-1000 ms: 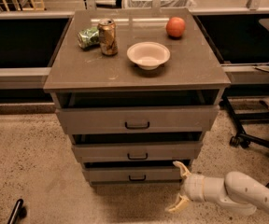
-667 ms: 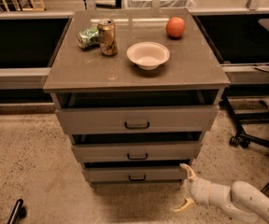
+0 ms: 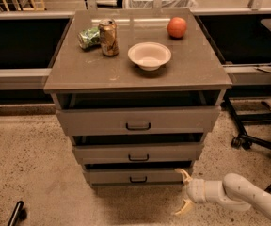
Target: Open bottom drawer
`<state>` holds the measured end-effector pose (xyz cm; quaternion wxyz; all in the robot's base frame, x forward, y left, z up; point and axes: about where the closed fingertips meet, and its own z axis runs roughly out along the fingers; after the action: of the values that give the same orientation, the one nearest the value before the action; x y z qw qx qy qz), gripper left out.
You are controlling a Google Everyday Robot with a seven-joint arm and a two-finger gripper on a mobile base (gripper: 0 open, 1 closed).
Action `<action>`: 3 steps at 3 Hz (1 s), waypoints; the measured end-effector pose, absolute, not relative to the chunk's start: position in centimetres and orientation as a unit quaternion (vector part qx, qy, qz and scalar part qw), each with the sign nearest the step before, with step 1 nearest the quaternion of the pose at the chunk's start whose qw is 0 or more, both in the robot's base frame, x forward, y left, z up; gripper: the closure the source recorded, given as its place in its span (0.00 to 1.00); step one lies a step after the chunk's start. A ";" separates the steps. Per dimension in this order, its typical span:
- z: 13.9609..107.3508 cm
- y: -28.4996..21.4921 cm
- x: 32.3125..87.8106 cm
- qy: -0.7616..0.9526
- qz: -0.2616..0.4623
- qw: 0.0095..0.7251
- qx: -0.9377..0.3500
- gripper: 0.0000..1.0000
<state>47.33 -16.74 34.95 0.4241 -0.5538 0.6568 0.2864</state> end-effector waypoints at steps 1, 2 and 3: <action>30.4 -18.3 48.3 0.677 0.269 0.346 -0.591 0.00; 30.4 -18.3 48.3 0.677 0.269 0.346 -0.591 0.00; 27.8 -15.7 50.0 0.645 0.270 0.326 -0.637 0.00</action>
Offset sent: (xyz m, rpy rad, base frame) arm 0.0093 -0.0136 -0.0372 -0.1234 0.0617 0.0398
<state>50.02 -15.75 27.83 0.3261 -0.6367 0.6445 0.2698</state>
